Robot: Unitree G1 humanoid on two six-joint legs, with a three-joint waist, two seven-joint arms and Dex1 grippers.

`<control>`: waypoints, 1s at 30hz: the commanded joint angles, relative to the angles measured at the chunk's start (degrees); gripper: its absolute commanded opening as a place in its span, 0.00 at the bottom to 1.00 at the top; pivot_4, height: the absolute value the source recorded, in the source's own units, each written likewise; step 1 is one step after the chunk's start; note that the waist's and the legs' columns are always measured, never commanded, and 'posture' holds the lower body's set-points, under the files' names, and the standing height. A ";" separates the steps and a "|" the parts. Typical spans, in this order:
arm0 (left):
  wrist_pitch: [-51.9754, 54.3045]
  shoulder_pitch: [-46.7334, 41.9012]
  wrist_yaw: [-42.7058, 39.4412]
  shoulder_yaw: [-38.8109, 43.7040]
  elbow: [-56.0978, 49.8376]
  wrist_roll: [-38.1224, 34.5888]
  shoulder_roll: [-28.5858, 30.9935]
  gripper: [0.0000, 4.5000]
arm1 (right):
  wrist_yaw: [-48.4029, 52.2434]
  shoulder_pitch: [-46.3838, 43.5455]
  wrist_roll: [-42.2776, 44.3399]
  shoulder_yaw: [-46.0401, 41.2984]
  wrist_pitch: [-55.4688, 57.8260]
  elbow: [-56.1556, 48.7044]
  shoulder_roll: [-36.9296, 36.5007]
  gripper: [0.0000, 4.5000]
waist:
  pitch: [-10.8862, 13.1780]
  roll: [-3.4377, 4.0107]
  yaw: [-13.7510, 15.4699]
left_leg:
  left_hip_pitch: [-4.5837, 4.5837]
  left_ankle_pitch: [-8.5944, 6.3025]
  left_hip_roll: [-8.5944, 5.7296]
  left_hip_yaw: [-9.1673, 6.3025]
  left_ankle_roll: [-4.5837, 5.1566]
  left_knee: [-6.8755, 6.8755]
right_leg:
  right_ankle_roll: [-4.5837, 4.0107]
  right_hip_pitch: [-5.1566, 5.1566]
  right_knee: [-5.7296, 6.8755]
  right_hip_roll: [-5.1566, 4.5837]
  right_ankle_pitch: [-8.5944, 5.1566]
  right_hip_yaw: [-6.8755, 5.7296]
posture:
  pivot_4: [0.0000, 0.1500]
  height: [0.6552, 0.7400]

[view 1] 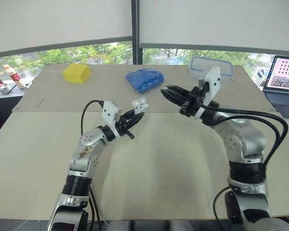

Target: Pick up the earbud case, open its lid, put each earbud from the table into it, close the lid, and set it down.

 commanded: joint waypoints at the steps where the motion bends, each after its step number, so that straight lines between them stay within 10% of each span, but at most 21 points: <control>1: 1.53 -1.78 -1.63 -0.10 -2.96 -2.16 0.13 0.12 | -5.65 -0.78 1.29 -0.39 0.13 -2.66 3.00 0.08 | 0.00 0.00 -0.08 | 0.02 0.00 0.01 0.00 0.00 0.00 | 0.00 0.01 0.02 0.01 0.00 0.00 | 1.00 1.00; 30: 4.35 -2.55 -3.93 -0.31 -5.82 -4.22 -1.13 0.12 | -7.89 3.91 0.08 5.40 -3.89 0.14 5.06 0.08 | 0.00 0.02 -1.54 | 0.26 -0.07 -0.03 0.05 0.29 -0.11 | -0.09 0.04 0.31 0.15 0.05 0.03 | 1.00 1.00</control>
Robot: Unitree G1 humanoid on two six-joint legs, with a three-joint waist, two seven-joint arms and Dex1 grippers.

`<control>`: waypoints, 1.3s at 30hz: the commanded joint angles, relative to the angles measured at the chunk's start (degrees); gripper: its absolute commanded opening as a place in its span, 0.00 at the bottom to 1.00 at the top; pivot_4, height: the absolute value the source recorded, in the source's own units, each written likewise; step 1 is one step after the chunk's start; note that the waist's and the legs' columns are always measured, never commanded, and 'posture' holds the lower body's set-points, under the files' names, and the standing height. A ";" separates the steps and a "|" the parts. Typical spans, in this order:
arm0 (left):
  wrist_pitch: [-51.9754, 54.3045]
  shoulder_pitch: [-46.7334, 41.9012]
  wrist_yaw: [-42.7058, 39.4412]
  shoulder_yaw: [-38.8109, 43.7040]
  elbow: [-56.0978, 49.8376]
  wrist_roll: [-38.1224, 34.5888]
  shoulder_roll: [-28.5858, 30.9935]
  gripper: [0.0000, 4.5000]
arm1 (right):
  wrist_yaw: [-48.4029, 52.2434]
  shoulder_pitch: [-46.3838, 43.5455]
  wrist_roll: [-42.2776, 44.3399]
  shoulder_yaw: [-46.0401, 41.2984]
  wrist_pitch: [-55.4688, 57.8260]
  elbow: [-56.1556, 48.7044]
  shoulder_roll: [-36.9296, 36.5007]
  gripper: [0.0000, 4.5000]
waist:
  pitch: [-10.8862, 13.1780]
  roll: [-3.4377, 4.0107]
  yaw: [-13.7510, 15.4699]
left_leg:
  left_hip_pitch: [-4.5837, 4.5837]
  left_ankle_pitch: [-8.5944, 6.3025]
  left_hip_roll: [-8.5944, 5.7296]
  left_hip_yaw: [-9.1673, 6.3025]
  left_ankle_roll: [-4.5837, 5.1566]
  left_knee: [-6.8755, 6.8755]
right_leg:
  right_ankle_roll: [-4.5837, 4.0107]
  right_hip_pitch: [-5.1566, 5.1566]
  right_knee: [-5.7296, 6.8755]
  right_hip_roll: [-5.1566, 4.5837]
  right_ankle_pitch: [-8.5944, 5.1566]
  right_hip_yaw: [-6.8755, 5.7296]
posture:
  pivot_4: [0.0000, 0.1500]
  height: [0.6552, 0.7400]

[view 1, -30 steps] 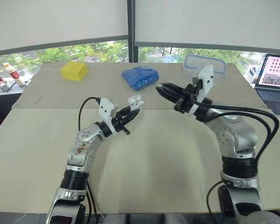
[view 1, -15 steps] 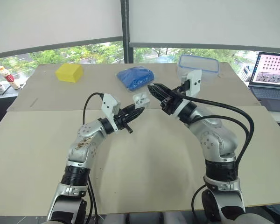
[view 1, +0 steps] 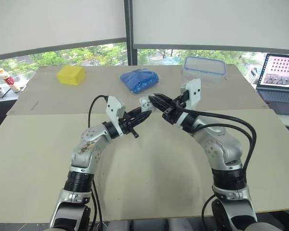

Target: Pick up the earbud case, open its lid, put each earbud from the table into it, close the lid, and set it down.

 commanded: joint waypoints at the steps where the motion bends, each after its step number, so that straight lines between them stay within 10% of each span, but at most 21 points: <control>1: 0.39 -0.11 -0.19 -0.09 -3.45 -1.56 -0.21 0.12 | 0.05 -0.01 -0.83 0.27 -2.28 -0.67 -0.73 0.08 | 0.00 0.00 0.02 | 0.00 0.00 0.00 0.00 0.00 0.00 | 0.00 0.00 0.00 0.00 0.00 0.00 | 1.00 1.00; 23: 0.69 -0.51 -0.29 -0.02 -3.47 -1.24 -0.16 0.12 | 2.29 2.34 0.22 1.39 -1.69 -1.68 -2.27 0.08 | 0.00 0.00 0.07 | 0.00 -0.01 0.01 0.01 0.01 0.00 | 0.00 0.00 -0.01 0.01 0.00 0.00 | 1.00 1.00; 29: 0.83 -0.52 -0.20 0.03 -3.59 -1.32 -0.05 0.12 | 2.74 1.95 1.54 0.86 -1.32 -1.44 -2.19 0.61 | 0.00 0.00 0.10 | 0.00 -0.01 0.01 0.01 0.01 0.00 | 0.00 0.01 -0.02 0.01 0.00 0.01 | 1.00 1.00; 39: 0.91 0.59 0.21 0.17 -4.30 -1.23 -0.04 0.12 | -2.75 -2.15 21.01 -12.98 13.68 -3.59 -3.09 0.61 | 0.00 0.00 0.23 | -0.02 -0.01 0.10 0.00 0.02 0.00 | -0.01 0.01 -0.03 0.00 0.00 0.01 | 1.00 1.00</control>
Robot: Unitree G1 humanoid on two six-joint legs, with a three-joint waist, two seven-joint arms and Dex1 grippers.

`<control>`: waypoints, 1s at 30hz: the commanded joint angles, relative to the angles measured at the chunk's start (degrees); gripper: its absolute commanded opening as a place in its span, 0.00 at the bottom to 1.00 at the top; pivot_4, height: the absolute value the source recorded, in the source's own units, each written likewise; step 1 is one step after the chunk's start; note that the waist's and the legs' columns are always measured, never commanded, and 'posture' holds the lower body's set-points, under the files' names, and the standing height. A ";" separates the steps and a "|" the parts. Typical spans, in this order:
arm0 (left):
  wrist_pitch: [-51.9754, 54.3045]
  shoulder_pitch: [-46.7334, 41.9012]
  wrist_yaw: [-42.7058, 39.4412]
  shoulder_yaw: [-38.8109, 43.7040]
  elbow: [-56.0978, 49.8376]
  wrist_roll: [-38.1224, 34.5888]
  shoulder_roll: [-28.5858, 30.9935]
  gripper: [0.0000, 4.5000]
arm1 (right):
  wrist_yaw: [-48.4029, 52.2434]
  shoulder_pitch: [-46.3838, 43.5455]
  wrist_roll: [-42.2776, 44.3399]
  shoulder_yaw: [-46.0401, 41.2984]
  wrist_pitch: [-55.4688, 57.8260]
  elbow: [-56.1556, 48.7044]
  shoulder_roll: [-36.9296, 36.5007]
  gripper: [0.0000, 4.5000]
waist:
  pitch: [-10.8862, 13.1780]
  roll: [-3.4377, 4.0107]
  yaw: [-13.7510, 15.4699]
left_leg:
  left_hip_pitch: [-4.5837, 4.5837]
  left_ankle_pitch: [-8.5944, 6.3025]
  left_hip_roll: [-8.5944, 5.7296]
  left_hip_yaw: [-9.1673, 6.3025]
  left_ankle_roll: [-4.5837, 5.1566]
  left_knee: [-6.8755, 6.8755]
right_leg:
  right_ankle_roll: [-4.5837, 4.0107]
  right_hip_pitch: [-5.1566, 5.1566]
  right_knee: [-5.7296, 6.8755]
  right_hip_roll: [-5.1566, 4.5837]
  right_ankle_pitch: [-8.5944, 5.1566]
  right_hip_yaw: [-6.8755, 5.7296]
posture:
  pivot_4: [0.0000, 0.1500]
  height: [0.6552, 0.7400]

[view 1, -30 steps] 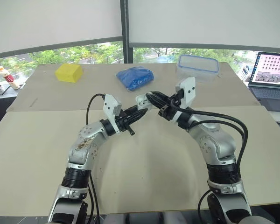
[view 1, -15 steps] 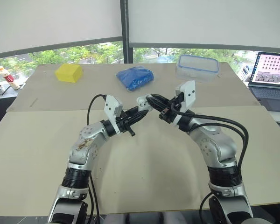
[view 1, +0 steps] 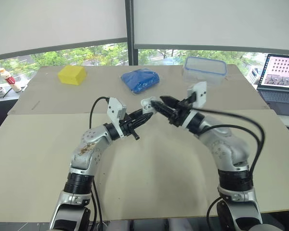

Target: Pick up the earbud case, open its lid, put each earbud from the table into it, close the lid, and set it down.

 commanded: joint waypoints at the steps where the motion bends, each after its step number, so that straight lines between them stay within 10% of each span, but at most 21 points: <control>1: -1.05 -0.17 0.08 0.46 -3.07 -0.90 0.10 0.12 | -2.47 -2.46 11.44 -7.27 7.39 -3.95 -1.38 0.61 | 0.00 0.00 0.02 | 0.01 0.00 0.00 -0.01 0.01 0.00 | 0.00 0.00 0.00 0.00 0.00 0.00 | 1.00 1.00; 7: 2.43 -0.94 -3.97 -1.32 -3.59 -3.51 0.80 0.12 | -3.20 -4.34 5.45 -4.99 6.31 3.61 -7.93 0.61 | 0.00 0.00 -0.07 | 0.02 -0.02 -0.04 0.03 0.04 -0.02 | 0.00 0.03 -0.02 0.00 0.00 0.00 | 1.00 1.00; 15: 3.76 -0.54 -6.47 -4.03 -4.48 -3.45 1.56 0.12 | -1.00 -7.01 -3.07 3.31 4.94 10.26 -10.14 0.01 | 0.00 0.00 -0.43 | 0.00 -0.01 -0.02 0.09 0.06 -0.03 | 0.00 0.03 -0.12 0.03 0.00 0.02 | 1.00 1.00; 30: 3.49 -0.48 -5.34 -5.14 -2.92 -2.18 1.98 0.12 | 6.52 -7.18 4.37 4.99 11.22 -0.26 -8.08 0.01 | 0.00 0.01 -0.05 | -0.02 -0.01 0.02 0.04 0.07 -0.02 | 0.00 0.05 -0.34 0.02 0.00 -0.01 | 1.00 1.00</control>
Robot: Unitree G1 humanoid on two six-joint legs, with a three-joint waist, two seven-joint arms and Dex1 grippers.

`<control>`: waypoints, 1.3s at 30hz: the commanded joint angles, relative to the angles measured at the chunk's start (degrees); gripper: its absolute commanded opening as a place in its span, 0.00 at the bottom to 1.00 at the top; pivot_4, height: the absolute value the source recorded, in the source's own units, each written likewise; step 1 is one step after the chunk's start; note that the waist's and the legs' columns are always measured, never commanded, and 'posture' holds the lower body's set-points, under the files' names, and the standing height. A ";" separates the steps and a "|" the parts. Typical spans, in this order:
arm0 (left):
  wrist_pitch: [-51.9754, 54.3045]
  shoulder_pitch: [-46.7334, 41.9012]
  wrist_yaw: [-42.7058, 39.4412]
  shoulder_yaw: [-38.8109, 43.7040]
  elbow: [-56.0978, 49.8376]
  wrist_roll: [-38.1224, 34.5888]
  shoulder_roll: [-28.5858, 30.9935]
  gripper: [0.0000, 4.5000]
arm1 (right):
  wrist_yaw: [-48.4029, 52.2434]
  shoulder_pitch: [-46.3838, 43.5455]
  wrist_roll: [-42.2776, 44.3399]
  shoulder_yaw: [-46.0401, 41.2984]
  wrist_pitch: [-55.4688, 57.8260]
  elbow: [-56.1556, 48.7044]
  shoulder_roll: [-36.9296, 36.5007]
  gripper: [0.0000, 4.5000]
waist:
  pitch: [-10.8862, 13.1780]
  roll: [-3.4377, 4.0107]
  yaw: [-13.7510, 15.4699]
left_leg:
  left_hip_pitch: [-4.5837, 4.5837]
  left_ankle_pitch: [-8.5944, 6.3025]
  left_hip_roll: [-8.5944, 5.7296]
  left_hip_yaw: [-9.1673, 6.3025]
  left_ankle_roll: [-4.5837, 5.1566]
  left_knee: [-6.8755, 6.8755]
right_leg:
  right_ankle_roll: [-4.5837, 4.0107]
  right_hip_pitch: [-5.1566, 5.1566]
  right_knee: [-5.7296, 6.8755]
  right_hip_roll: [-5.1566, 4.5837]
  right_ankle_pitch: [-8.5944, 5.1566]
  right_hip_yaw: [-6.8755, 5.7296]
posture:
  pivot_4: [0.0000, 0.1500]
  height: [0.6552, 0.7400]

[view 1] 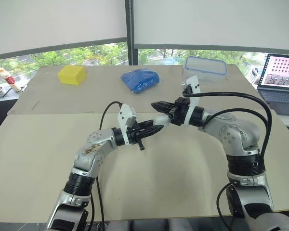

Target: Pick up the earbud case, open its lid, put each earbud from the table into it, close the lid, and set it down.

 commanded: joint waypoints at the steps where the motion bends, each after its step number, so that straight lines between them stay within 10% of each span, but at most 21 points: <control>1: -0.76 -0.64 0.21 0.63 -1.13 -0.03 -0.07 0.12 | 0.50 0.44 2.34 -1.45 1.15 -4.15 -0.47 0.01 | 0.00 0.00 0.02 | 0.00 0.00 0.00 0.00 0.00 0.00 | 0.00 0.00 0.00 0.00 0.00 0.00 | 1.00 1.00; 14: 2.10 -2.67 -0.91 -0.17 1.58 0.30 2.11 0.12 | 0.08 5.50 -8.81 1.26 -12.56 -7.43 -3.65 0.01 | 0.00 0.00 -0.02 | 0.00 0.01 -0.06 0.02 -0.01 0.00 | 0.00 -0.02 -0.04 0.00 0.00 0.01 | 1.00 1.00; 26: 26.93 -10.23 14.35 9.43 20.10 -4.20 -3.24 0.12 | 20.76 19.40 -12.73 2.37 -26.77 -9.04 -18.33 0.97 | 0.02 -0.04 -0.02 | 0.03 -0.06 -0.08 0.00 0.12 0.18 | 0.04 0.14 -0.11 0.01 -0.01 -0.06 | 1.00 1.00; 32: 33.11 -9.70 19.14 11.40 21.86 -3.99 -5.52 0.12 | 21.37 20.51 -14.97 2.62 -30.36 -4.87 -17.08 0.99 | 0.02 -0.03 -0.05 | 0.10 -0.01 -0.05 0.03 0.03 0.11 | 0.03 0.12 -0.09 0.02 -0.01 0.01 | 1.00 1.00; 39: 31.12 -5.68 18.36 10.66 18.13 -1.84 -1.40 0.85 | 20.91 18.79 -15.47 1.27 -31.30 -1.48 -15.72 1.00 | 0.01 -0.02 -0.05 | 0.16 0.01 0.01 0.02 -0.02 0.10 | 0.02 0.13 -0.09 -0.02 0.00 0.05 | 1.00 1.00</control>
